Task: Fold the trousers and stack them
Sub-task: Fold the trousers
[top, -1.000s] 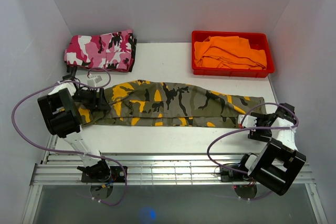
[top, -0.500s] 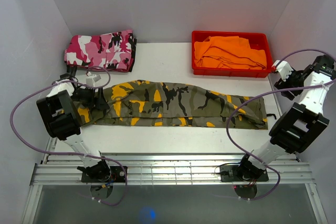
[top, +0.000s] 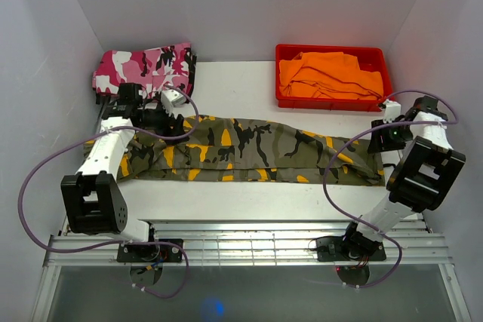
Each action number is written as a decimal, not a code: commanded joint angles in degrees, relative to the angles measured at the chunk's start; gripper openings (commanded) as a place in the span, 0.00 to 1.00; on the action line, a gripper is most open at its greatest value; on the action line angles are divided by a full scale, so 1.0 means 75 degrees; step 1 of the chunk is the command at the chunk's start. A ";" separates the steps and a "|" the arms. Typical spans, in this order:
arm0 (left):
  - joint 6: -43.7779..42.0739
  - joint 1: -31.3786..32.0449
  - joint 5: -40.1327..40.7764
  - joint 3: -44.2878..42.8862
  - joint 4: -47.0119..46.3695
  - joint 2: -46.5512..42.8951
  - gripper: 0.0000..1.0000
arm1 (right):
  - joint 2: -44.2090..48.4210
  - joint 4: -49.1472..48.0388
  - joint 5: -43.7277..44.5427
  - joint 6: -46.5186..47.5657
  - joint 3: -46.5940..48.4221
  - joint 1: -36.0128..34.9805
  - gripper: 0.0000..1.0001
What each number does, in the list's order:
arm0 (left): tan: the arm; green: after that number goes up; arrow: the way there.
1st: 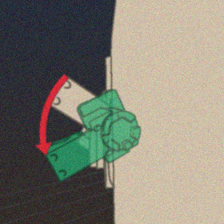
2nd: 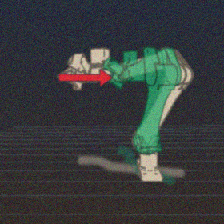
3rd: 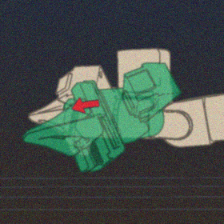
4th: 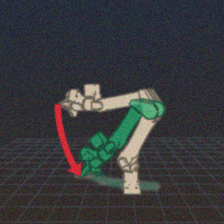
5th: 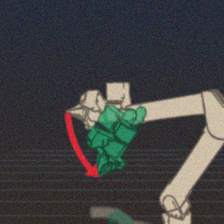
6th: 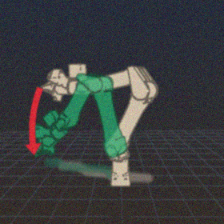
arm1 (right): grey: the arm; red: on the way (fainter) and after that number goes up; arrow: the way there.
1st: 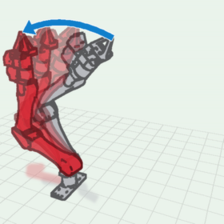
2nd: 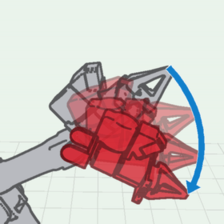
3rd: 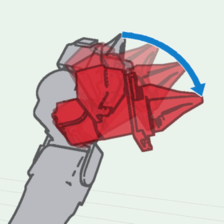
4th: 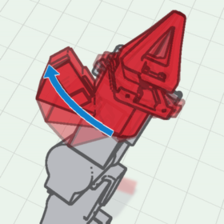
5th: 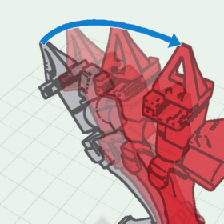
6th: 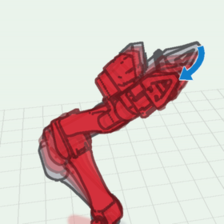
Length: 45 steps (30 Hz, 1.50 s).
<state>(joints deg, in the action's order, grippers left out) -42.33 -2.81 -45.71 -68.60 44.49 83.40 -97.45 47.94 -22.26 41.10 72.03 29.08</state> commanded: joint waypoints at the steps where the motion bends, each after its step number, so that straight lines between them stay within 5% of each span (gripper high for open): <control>1: 0.0708 0.0163 0.0271 0.0275 -0.0329 0.0013 0.84 | 0.0314 -0.1492 0.0436 -0.1484 -0.0426 -0.0302 0.54; 7: 0.1740 0.0164 0.0410 0.0486 -0.0435 0.0107 0.84 | 0.0067 -0.2020 0.0741 -0.1613 -0.0872 -0.0514 0.50; 26: 0.2221 0.0164 0.0728 0.0287 -0.0530 0.0623 0.83 | 0.0138 -0.3416 0.1352 -0.1941 -0.2057 -0.0549 0.51; 29: 0.2257 0.0164 0.0775 0.0462 -0.0647 0.0670 0.83 | -0.0002 -0.3404 0.1223 -0.1883 -0.2034 -0.0561 0.38; 32: 0.2233 0.0164 0.0833 0.0638 -0.0717 0.0647 0.83 | -0.0085 -0.3182 0.0942 -0.1813 -0.1754 -0.0561 0.10; 45: 0.2093 0.0164 0.0927 0.0756 -0.0752 0.0693 0.83 | 0.0080 -0.2174 0.1174 -0.1028 -0.0195 -0.0561 0.08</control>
<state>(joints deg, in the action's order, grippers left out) -26.04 -1.43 -38.63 -63.20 39.81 88.79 -97.47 30.06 -14.72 30.24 67.05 25.06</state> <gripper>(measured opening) 0.831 0.080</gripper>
